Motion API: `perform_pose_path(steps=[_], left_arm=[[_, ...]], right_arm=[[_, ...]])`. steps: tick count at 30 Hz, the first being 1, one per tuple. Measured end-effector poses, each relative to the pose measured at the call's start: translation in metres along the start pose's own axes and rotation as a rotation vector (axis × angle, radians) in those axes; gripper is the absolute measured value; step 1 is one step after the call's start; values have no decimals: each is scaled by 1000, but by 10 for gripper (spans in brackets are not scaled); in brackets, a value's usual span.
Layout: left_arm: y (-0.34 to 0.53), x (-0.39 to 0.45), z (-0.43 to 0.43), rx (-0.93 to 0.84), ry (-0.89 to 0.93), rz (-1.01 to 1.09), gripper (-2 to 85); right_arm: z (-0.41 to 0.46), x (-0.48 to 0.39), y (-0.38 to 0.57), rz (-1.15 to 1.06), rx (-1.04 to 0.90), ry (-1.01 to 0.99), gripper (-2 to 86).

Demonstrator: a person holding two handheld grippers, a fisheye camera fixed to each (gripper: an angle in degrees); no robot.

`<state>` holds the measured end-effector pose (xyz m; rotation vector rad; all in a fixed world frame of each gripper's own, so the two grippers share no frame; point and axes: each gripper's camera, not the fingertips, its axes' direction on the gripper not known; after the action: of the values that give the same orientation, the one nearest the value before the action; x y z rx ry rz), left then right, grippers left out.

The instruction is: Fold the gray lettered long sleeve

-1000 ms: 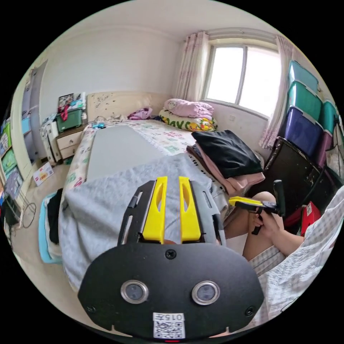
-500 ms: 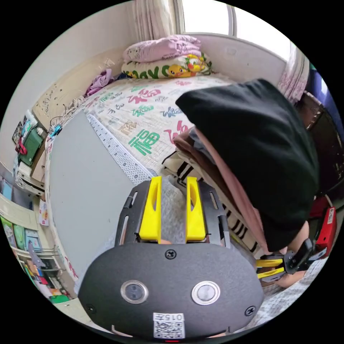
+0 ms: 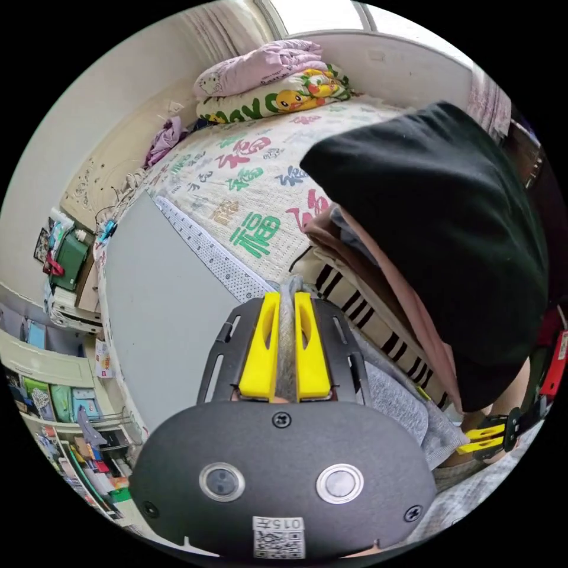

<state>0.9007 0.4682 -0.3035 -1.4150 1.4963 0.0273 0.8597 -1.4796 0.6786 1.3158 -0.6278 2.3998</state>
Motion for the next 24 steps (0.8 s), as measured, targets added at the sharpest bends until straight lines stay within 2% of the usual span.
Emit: perform_pose_path(steps=[6,8,10,13,16,20,24], left_arm=[[29,-65,-106,271,177,-161,24],[53,-98,-162,430,292,-215,24],[81,-125,-200,539,365,-236,25],[147,-181,-239,657,459,-304,28],[232,-242,-243,719,502,-415,35],[370,-312,-205,758,542,-632,46],[471,-350,-156,687,569,-820,53]], right_arm=[[-69,-6,32,-49,190,113,14],[-104,-8,33,-79,251,143,13],[-148,-32,35,-188,321,102,14],[-165,-78,40,-356,305,39,15],[-127,-139,62,-539,182,-110,16],[-43,-180,99,-612,-61,-295,18],[38,-222,161,-701,-307,-286,21]])
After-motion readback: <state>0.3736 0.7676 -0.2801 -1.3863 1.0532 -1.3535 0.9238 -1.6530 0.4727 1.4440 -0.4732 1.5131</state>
